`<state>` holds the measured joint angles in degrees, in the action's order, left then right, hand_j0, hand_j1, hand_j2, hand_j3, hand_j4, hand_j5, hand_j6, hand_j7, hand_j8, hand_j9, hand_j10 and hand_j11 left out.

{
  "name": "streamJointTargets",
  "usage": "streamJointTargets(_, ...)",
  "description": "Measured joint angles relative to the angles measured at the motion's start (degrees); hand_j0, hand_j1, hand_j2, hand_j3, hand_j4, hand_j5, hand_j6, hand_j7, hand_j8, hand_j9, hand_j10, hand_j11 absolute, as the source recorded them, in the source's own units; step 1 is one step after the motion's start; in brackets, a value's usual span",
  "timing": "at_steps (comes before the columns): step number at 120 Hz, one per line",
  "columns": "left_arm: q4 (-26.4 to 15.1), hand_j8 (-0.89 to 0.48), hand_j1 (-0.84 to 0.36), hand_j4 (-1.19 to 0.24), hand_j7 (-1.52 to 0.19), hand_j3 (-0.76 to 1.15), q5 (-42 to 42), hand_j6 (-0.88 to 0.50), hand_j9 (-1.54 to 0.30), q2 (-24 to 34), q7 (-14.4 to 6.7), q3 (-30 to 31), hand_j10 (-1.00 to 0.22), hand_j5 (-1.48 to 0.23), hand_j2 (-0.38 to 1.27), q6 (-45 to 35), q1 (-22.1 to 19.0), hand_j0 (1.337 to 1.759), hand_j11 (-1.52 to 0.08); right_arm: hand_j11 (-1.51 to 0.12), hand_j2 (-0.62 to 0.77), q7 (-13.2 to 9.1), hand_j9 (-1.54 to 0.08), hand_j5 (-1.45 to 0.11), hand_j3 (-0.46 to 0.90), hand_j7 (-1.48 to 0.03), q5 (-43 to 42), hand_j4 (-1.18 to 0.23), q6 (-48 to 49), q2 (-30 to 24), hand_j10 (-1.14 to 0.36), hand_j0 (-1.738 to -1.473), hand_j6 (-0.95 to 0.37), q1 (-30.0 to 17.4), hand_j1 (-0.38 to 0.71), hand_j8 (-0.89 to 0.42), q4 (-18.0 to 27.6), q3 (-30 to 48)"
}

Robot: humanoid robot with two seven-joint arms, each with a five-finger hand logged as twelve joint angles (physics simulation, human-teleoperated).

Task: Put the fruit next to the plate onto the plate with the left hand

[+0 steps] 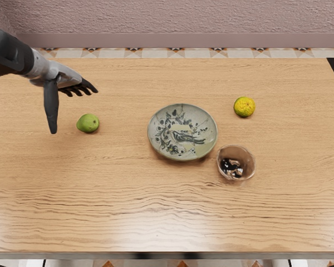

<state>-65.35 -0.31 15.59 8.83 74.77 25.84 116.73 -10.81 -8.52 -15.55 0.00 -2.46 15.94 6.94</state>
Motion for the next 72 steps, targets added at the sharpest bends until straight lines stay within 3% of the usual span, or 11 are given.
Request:
streamJointTargets(9,0.04,-0.03,0.31,-0.03,-0.04,0.00,-2.80,-0.03,-0.04,-1.22,-6.58,-0.94,-0.03,-0.04,0.01,-6.55,-1.39,1.658,-0.04,0.00,0.00,0.00,0.00,0.00,0.00,0.00,0.00,0.00,0.00,0.00,0.00,-1.658,0.00,0.00,-0.35,0.00,0.02,0.00)
streamJointTargets(20,0.05,-0.03,0.31,-0.03,-0.04,0.00,-4.32,-0.03,-0.04,-2.93,-11.84,-4.10,-0.03,-0.04,0.01,-14.58,-5.21,1.658,-0.04,0.00,0.00,0.00,0.00,0.00,0.00,0.00,-0.01,0.00,0.00,0.00,0.00,-1.658,0.00,0.00,-0.35,0.00,0.02,0.00)
streamJointTargets(27,0.05,-0.03,0.32,-0.03,-0.04,0.00,-4.70,-0.03,-0.04,-3.77,-13.98,-5.93,-0.03,-0.04,0.01,-19.33,-6.63,1.658,-0.04,0.00,0.00,0.00,0.00,0.00,0.00,0.00,0.00,0.00,0.00,0.00,0.00,-1.658,0.00,0.00,-0.35,0.00,0.02,0.00)
streamJointTargets(33,0.05,-0.03,0.32,-0.03,-0.04,0.00,-4.80,-0.03,-0.04,-4.86,-15.07,-7.39,-0.03,-0.04,0.01,-23.20,-9.17,1.658,-0.04,0.00,0.00,0.00,0.00,0.00,0.00,0.00,0.00,0.00,0.00,0.00,0.00,-1.658,0.00,0.00,-0.35,0.00,0.01,0.00)
streamJointTargets(52,-0.75,-0.03,0.32,-0.03,-0.04,0.00,-5.06,-0.03,-0.04,-7.30,-16.45,-10.21,-0.03,-0.04,0.01,-29.55,-10.76,1.658,-0.04,0.00,0.00,0.00,0.00,0.00,0.00,0.00,0.00,0.00,0.00,0.00,0.00,-1.658,0.00,0.00,-0.35,0.00,0.01,0.00)
streamJointTargets(72,-5.55,-0.03,0.31,-0.03,-0.04,0.00,-6.49,-0.03,-0.04,-8.10,-16.74,-11.55,-0.03,-0.04,0.01,-41.05,-12.76,1.658,-0.04,0.00,0.00,0.00,0.00,0.00,0.00,0.00,0.00,0.00,0.00,0.00,0.00,-1.658,0.00,0.00,-0.35,0.00,0.02,0.00)
